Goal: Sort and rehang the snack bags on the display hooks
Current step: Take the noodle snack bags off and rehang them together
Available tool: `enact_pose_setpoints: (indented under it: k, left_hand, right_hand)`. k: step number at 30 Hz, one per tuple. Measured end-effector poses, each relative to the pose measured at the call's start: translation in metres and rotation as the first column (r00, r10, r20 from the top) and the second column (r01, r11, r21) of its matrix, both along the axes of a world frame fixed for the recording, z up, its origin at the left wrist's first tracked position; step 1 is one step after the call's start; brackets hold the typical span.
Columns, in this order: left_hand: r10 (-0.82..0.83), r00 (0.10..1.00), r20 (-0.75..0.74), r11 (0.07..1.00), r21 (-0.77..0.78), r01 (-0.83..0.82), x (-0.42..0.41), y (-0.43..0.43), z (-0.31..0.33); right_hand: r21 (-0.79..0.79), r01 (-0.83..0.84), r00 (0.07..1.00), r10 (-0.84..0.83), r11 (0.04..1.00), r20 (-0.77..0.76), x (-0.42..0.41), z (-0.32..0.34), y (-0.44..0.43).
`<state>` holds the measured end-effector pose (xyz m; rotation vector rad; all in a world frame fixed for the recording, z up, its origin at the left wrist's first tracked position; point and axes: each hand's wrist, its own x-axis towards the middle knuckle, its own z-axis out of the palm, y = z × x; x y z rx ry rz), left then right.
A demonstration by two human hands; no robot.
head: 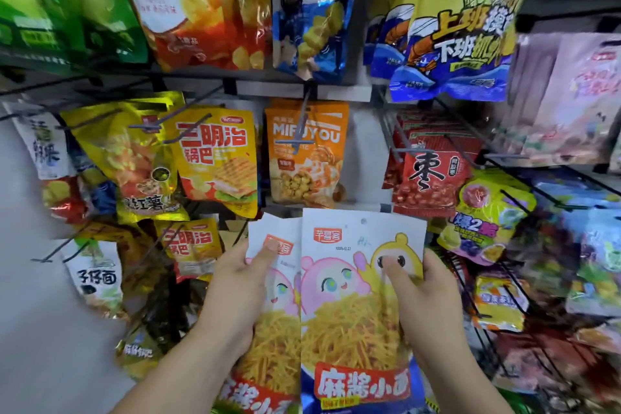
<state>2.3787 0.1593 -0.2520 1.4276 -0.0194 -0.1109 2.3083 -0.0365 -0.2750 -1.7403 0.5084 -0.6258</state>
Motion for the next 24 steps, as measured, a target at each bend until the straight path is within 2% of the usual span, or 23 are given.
enact_pose_setpoints:
  k: [4, 8, 13, 16, 21, 24]
  left_hand:
    - [0.050, 0.993, 0.106, 0.994, 0.089, -0.060, 0.018, 0.008, 0.003]
    - [0.020, 0.979, 0.205, 0.985, 0.162, -0.054, 0.040, 0.021, 0.005]
    - [-0.081, 0.970, 0.228, 0.990, 0.133, 0.051, 0.069, 0.028, 0.008]
    - [-0.092, 0.964, 0.249, 0.990, 0.122, 0.063, 0.079, 0.024, 0.011]
    - [-0.104, 0.964, 0.245, 0.983, 0.173, 0.062, 0.088, 0.016, 0.009]
    - [-0.084, 0.967, 0.239, 0.989, 0.141, 0.051, 0.084, 0.009, 0.010]
  right_hand:
    - [-0.068, -0.017, 0.999, 0.019, 0.998, 0.030, 0.006, 0.013, -0.012]
    - [-0.084, 0.005, 0.998, 0.001, 0.996, 0.064, 0.018, 0.031, -0.017]
    - [-0.045, 0.150, 0.978, -0.141, 0.988, 0.156, 0.031, 0.047, -0.023]
    - [-0.078, 0.177, 0.971, -0.161, 0.981, 0.178, 0.031, 0.050, -0.023]
    - [-0.040, 0.179, 0.954, -0.163, 0.983, 0.251, 0.024, 0.044, -0.024]
    - [-0.077, 0.184, 0.949, -0.157, 0.980, 0.274, 0.023, 0.046, -0.027]
